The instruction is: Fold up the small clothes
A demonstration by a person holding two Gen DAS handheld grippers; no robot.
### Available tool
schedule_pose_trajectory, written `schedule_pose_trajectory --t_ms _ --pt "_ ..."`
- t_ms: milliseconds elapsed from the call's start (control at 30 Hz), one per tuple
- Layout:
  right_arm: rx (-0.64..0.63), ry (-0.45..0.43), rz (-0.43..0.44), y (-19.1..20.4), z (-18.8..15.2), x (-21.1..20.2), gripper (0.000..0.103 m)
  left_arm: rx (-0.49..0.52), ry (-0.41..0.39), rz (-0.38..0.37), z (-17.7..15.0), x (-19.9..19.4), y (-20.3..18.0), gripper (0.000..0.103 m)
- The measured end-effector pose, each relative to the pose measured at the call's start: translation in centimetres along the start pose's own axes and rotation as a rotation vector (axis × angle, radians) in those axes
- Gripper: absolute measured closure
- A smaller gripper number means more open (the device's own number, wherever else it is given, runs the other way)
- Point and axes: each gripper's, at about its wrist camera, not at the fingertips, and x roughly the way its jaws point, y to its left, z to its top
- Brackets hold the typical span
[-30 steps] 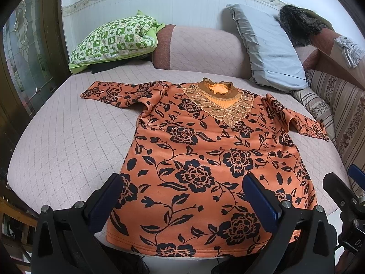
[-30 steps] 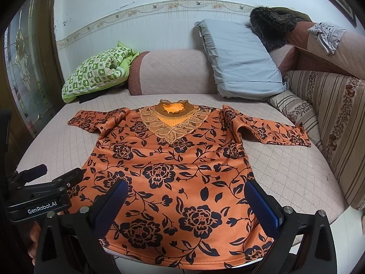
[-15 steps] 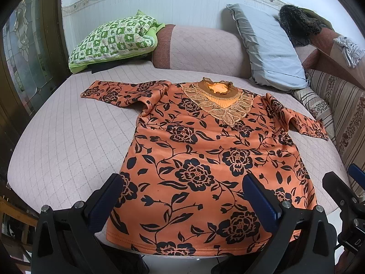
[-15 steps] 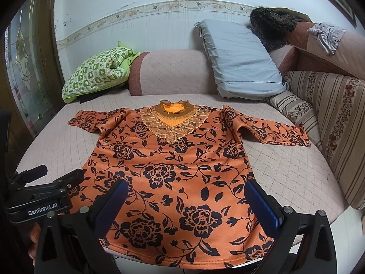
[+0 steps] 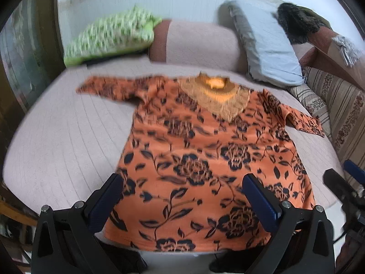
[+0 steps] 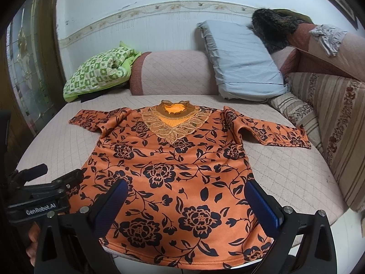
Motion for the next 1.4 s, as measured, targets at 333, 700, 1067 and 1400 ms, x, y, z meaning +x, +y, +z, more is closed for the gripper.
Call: schedule_pose_trajectory --t_ms 333,700,1067,1400 --pt "0.439 0.363 0.110 -18.5 -5.2 6.8 0.000 -0.383 0.235 0.029 -5.0 5.4 12.7 0.000" --pt "0.363 0.574 0.151 -17.8 -10.2 11.4 0.087 -0.277 0.335 0.027 -7.4 7.9 11.1 0.085" --pt "0.359 0.687 0.069 -19.6 -12.5 10.0 0.094 -0.278 0.409 0.057 -8.0 8.0 11.9 0.087" --pt "0.698 0.117 0.165 -30.7 -3.3 8.2 0.011 -0.221 0.019 0.024 -0.3 4.8 8.8 0.017"
